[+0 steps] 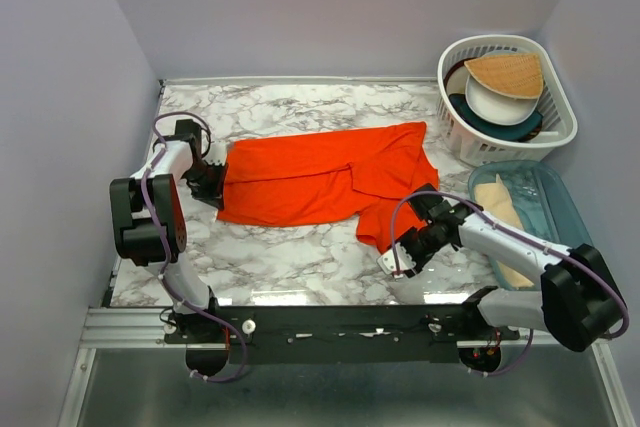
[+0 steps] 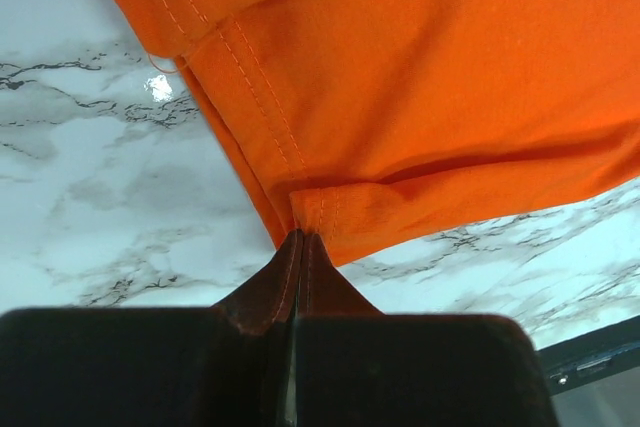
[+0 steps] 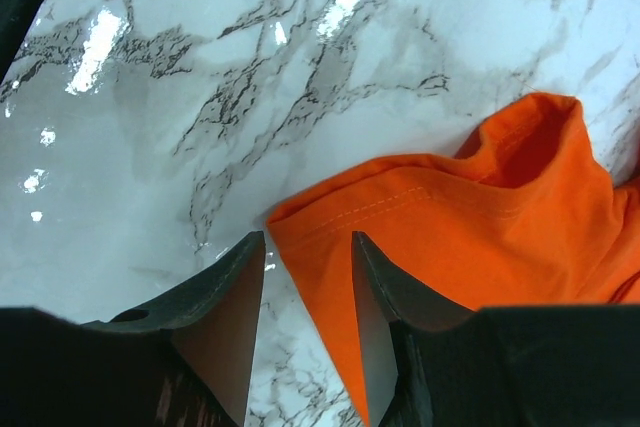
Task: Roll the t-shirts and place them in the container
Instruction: Fold the T-shirt at the center of the board.
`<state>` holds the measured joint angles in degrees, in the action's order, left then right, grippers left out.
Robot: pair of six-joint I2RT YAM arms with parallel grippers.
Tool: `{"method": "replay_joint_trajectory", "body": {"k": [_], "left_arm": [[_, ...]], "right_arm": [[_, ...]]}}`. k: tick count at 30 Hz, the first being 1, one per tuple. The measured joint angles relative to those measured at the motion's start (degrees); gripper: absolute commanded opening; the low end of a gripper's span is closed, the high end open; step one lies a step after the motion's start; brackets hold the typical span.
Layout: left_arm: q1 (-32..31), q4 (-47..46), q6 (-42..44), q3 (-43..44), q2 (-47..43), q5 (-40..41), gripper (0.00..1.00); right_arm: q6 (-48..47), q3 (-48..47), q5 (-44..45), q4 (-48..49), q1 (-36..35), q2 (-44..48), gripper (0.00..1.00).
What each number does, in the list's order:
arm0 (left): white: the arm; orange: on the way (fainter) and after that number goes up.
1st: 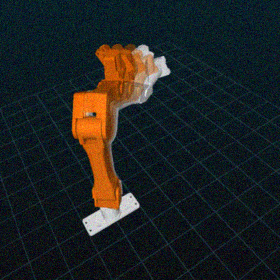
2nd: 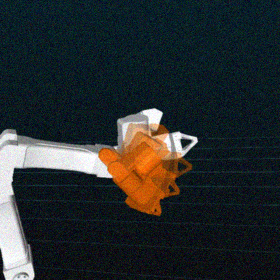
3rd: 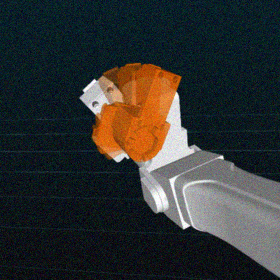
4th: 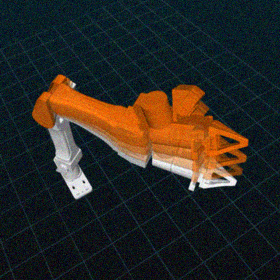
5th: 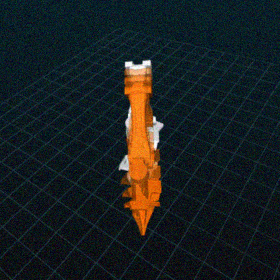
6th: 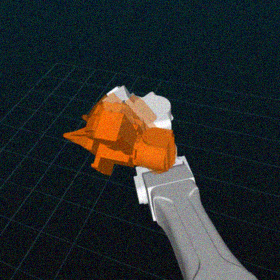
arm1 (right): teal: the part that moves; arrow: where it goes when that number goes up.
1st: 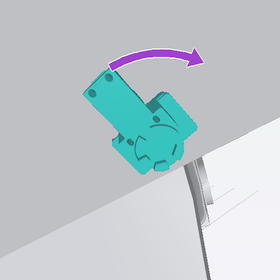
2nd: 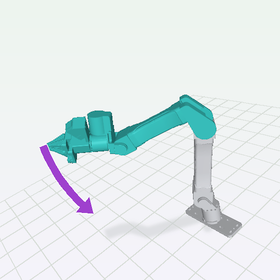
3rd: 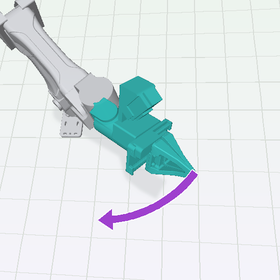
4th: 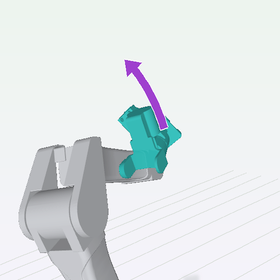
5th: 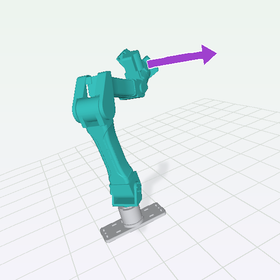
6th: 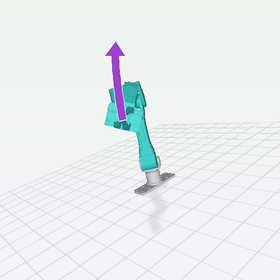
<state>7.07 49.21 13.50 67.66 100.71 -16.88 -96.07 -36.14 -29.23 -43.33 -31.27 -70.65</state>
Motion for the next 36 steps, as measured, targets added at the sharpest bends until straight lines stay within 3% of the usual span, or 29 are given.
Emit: {"method": "replay_joint_trajectory", "body": {"k": [9,10,11,14,17,21,27,36], "left_arm": [[0.0,-0.2,-0.2,-0.6,-0.4,0.0,0.05],[0.0,-0.2,-0.2,-0.7,-0.4,0.0,0.05],[0.0,-0.2,-0.2,-0.8,-0.4,0.0,0.05],[0.0,-0.2,-0.1,-1.4,-0.4,0.0,0.09],[0.0,-0.2,0.0,-2.3,-0.5,0.1,0.15],[0.1,0.2,0.6,-3.7,-1.9,0.7,0.23],[0.5,0.5,1.7,-4.8,-4.4,1.1,0.24],[1.1,1.4,1.2,-7.0,-4.5,-0.6,0.28]], "right_arm": [[-3.9,1.6,0.9,0.6,-0.6,-1.7,0.4],[-4.1,1.5,0.9,0.7,-0.6,-1.9,0.36],[-4.2,1.4,0.9,0.7,-0.6,-2.2,0.26],[-4.6,1.3,0.9,1.3,-0.7,-2.8,0.06],[-3.8,1.5,1.3,2.2,-0.7,-2.7,0.01],[-1.2,3.0,1.7,3.0,-0.7,1.5,0.01],[4.9,4.0,1.8,2.0,-0.7,12.2,0.01],[11.6,5.1,2.5,1.2,-0.7,13.7,0.02]]}}
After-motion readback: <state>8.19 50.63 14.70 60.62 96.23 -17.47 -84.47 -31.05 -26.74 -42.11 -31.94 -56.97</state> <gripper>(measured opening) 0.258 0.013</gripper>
